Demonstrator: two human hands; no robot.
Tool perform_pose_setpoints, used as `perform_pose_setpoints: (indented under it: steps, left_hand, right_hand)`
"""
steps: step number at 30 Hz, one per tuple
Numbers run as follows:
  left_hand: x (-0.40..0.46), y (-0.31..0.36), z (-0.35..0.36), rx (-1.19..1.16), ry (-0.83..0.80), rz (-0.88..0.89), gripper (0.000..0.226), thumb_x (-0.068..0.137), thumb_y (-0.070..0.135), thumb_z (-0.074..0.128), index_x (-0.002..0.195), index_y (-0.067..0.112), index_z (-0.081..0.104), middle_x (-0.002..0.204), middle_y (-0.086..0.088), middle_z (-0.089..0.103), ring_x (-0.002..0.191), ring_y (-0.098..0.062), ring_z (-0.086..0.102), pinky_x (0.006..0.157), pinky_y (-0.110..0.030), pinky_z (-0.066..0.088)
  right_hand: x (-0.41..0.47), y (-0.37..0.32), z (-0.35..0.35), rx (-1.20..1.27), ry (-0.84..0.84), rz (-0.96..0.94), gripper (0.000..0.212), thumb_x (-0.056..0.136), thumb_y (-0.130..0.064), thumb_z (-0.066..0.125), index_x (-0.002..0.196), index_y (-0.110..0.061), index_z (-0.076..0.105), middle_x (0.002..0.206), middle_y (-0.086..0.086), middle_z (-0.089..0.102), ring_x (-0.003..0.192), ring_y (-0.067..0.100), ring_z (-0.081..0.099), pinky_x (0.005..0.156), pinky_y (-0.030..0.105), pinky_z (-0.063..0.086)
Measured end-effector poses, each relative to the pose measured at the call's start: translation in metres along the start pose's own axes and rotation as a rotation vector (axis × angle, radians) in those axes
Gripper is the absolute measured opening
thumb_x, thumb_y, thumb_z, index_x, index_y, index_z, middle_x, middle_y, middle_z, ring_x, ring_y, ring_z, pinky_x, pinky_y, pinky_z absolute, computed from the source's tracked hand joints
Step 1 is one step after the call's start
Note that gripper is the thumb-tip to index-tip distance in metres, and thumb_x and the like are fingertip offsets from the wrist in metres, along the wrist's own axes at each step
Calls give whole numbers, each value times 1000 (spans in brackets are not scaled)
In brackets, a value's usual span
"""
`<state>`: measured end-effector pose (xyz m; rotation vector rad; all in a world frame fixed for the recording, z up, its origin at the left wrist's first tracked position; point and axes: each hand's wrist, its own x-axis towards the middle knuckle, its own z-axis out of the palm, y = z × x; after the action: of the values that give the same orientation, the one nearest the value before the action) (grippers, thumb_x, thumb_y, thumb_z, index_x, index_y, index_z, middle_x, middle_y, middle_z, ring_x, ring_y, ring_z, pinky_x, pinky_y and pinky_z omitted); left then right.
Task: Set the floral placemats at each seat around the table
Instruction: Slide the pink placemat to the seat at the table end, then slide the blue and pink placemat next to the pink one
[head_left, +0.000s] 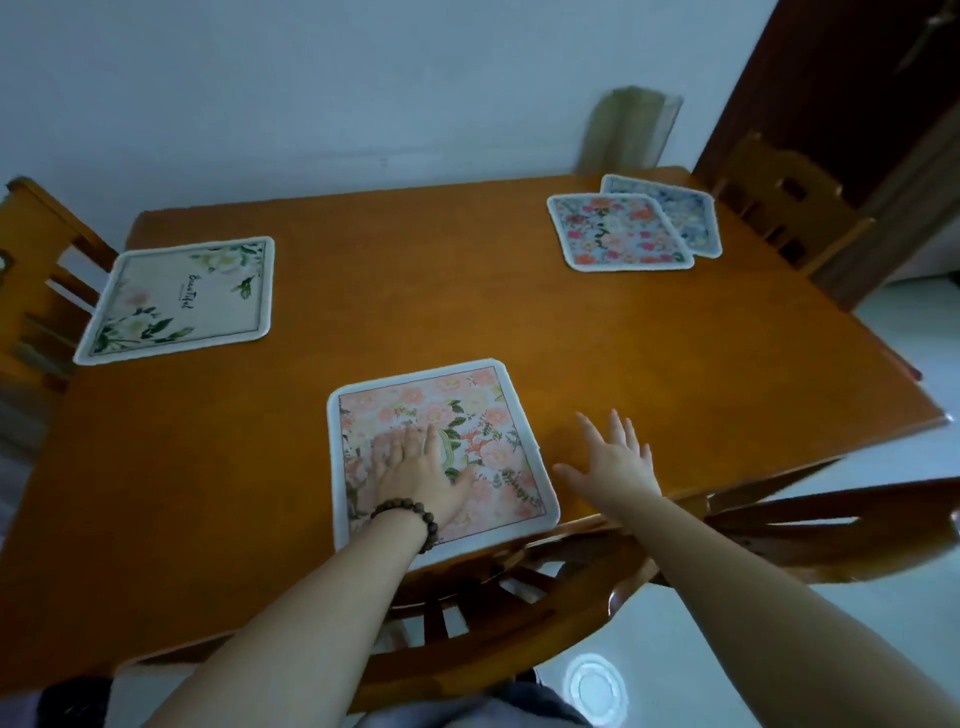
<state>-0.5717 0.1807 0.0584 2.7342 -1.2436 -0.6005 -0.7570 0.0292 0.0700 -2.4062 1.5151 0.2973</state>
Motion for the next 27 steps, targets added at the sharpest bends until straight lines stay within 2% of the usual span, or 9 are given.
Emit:
perform_pose_setpoints:
  steps: [6, 10, 17, 22, 27]
  left_hand:
    - [18, 62, -10, 34, -5, 140, 85, 87, 72, 24, 154, 23, 4, 161, -9, 3, 147, -29, -3, 117, -53, 4]
    - [18, 109, -12, 64, 10, 238, 84, 87, 71, 25, 153, 22, 7, 161, -10, 8, 147, -30, 1, 116, -54, 9]
    - [0, 184, -7, 74, 10, 346, 84, 87, 72, 24, 153, 23, 4, 161, -10, 6, 147, -29, -3, 116, -53, 4]
    - [-6, 237, 7, 93, 62, 313, 86, 86, 74, 24, 153, 23, 6, 160, -11, 9, 147, -31, 0, 116, -54, 5]
    - [-20, 303, 29, 67, 111, 180, 87, 86, 74, 26, 153, 23, 6, 160, -12, 11, 146, -33, 3, 115, -55, 9]
  right_hand:
    - [-14, 43, -35, 81, 99, 171, 75, 92, -58, 47, 153, -32, 13, 162, 10, -1, 148, 30, -2, 118, 54, 9]
    - [-28, 74, -53, 158, 139, 187, 69, 95, -51, 49, 152, -30, 19, 162, 7, 2, 148, 30, 0, 117, 54, 9]
    - [-42, 137, -74, 195, 197, 209, 61, 96, -48, 48, 150, -30, 26, 163, 2, 3, 148, 31, 1, 118, 55, 9]
    - [-35, 201, -87, 187, 206, 184, 57, 97, -49, 46, 148, -29, 32, 163, 1, 4, 148, 32, 3, 116, 55, 9]
    - [-16, 268, -92, 200, 164, 123, 58, 97, -50, 45, 148, -30, 30, 162, 1, 6, 148, 31, 4, 116, 54, 11]
